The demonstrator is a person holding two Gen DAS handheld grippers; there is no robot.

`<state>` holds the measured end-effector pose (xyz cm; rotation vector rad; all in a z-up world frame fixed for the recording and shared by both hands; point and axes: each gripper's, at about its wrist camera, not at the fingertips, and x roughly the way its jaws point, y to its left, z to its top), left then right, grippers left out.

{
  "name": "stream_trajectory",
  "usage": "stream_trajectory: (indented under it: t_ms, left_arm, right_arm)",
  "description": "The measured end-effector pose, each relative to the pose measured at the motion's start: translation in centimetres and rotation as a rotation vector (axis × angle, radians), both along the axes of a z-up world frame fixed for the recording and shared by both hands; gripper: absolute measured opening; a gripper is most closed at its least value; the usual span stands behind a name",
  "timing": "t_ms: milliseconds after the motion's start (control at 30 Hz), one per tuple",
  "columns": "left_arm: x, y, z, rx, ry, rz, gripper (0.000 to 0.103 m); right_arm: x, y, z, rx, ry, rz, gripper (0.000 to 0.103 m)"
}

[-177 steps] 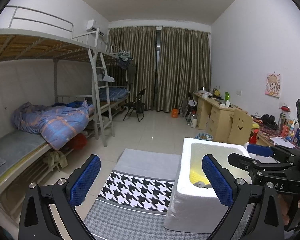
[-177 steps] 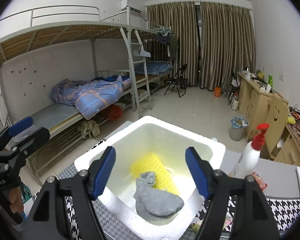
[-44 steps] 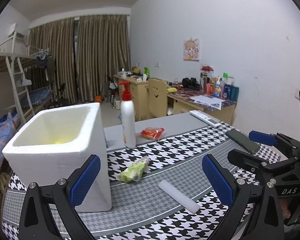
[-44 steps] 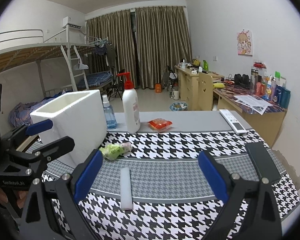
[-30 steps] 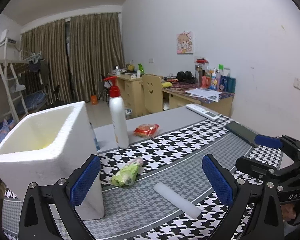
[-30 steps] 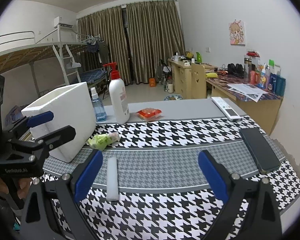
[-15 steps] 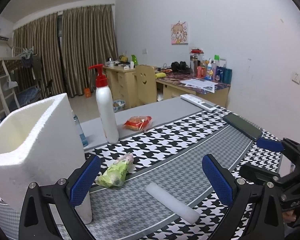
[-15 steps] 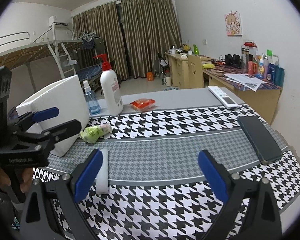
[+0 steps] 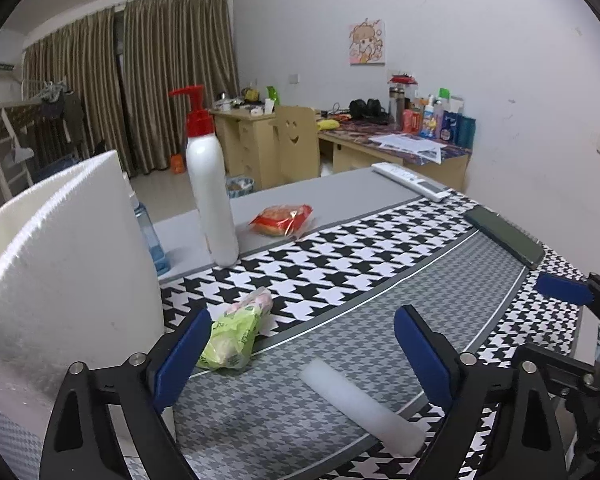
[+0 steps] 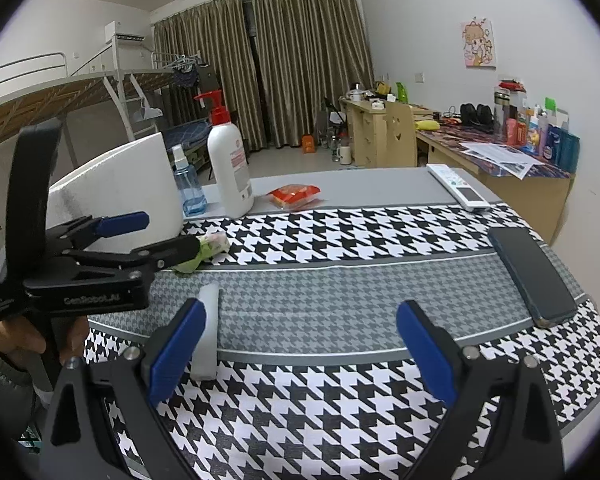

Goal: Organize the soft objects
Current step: 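Move both tools past the foam box toward the snack bag and foam stick, then close the left tool on the green snack bag while the right tool grasps the white foam stick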

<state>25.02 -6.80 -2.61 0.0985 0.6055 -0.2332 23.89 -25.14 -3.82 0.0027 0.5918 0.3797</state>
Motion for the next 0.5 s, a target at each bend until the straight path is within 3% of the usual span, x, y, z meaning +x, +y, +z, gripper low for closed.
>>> stream_trajectory:
  t_ms: [500]
  left_arm:
    - [1.4, 0.9, -1.5, 0.018, 0.059, 0.058, 0.082]
  right_arm:
    - [0.4, 1.7, -0.7, -0.018, 0.025, 0.056, 0.098]
